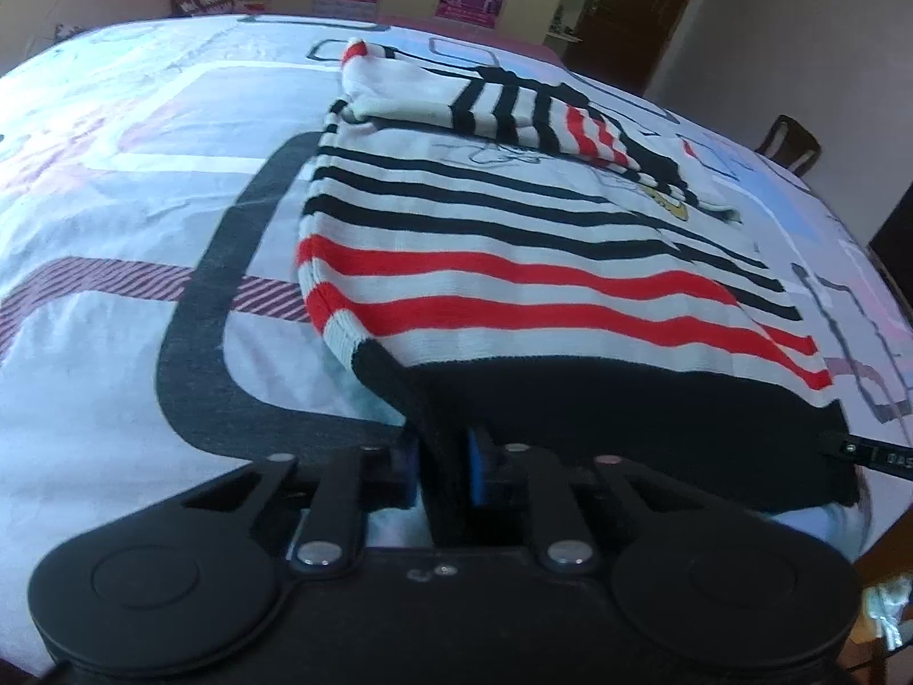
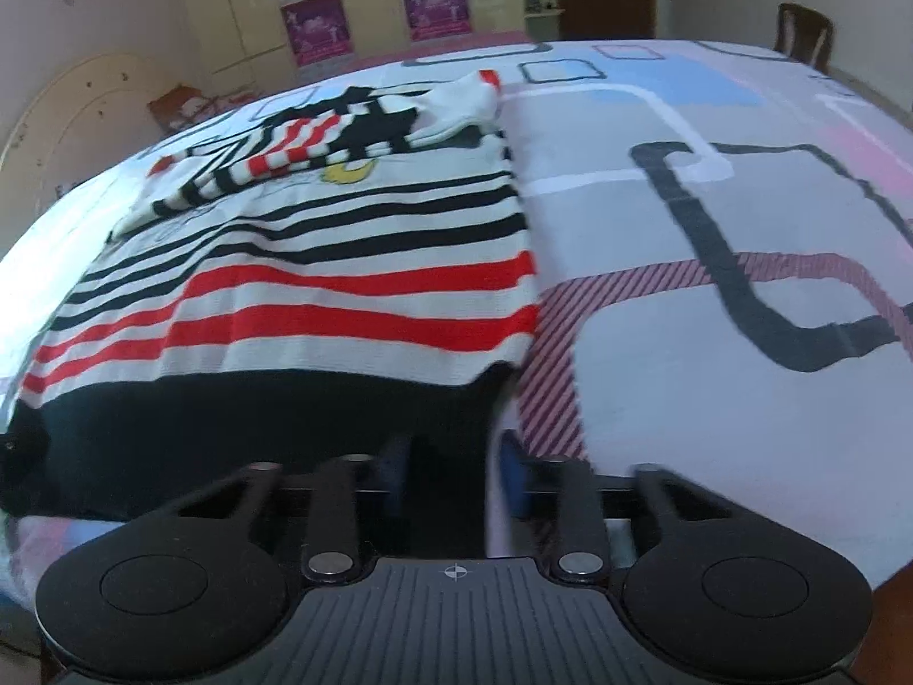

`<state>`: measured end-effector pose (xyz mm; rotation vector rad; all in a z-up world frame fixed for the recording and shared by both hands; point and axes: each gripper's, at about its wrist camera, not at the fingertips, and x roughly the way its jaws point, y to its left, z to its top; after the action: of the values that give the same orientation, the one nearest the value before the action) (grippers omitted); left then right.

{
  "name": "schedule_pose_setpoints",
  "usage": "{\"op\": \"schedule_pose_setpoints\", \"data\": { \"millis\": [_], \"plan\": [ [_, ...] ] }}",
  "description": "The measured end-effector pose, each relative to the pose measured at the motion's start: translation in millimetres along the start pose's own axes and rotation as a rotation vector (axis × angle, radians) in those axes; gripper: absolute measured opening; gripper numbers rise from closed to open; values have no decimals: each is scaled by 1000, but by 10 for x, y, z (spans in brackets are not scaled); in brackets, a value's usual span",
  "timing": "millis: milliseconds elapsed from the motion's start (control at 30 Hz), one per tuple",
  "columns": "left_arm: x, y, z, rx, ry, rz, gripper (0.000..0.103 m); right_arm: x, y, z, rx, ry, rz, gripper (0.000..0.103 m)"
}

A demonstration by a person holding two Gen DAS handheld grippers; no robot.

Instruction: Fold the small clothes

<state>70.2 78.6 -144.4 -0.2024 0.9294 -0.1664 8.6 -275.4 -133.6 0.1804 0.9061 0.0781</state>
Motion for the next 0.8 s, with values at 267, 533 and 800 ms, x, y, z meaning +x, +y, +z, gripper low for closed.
{"op": "schedule_pose_setpoints", "data": {
  "millis": [267,533,800],
  "plan": [
    [-182,77,152,-49,-50,-84,6,-144,7,107,31,-37,72,5],
    [-350,2,573,-45,-156,-136,6,-337,88,428,47,-140,112,5],
    [-191,-67,1158,-59,-228,-151,6,-178,96,1071,77,-224,164,5]
  ]
}}
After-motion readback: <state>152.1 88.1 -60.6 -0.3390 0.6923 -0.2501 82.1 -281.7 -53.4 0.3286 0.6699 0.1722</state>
